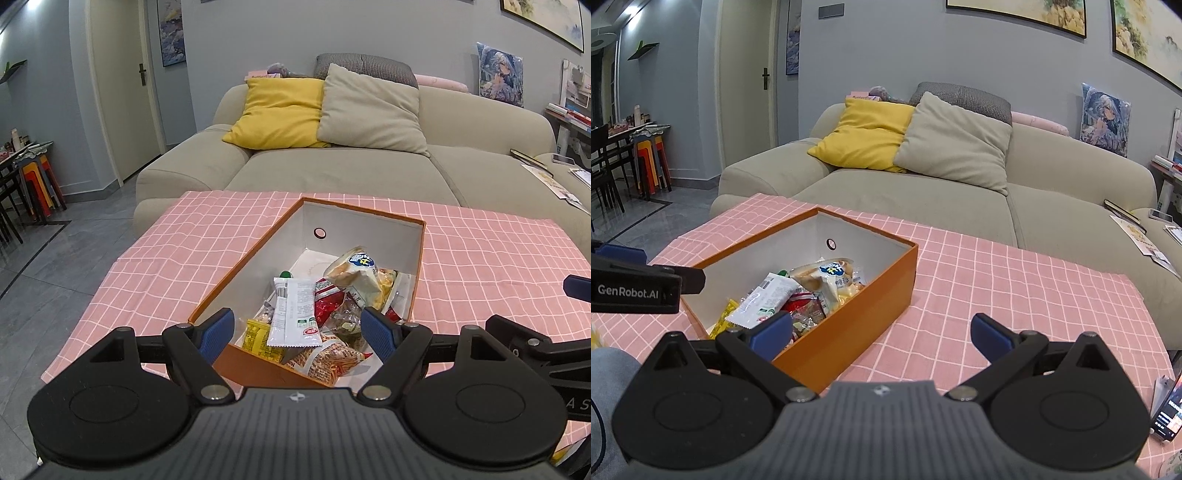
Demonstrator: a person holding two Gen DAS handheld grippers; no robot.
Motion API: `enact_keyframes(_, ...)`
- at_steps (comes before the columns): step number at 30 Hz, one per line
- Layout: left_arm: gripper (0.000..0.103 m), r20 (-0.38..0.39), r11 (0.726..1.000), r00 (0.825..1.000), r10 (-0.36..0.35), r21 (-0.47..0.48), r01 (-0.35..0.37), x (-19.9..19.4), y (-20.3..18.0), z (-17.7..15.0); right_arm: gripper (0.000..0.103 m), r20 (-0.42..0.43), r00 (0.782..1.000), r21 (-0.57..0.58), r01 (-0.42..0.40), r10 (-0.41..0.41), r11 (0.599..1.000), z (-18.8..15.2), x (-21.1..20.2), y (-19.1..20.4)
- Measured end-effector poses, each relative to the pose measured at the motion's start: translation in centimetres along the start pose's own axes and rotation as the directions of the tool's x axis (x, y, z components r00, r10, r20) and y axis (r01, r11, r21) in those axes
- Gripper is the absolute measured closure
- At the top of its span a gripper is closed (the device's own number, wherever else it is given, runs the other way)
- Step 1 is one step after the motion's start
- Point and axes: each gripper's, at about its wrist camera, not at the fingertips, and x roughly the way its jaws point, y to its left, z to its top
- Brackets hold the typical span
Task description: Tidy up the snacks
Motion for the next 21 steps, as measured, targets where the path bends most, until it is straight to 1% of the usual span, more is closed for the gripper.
enact_keyframes(21,0.012,-0.002,1.0,1.0,0.018,-0.007,-0.018,-0.28,0.06,0.02,0.004,-0.009,1.0,-0.015,-0.002,0.002,1.0,-0.06,0.29,0.14)
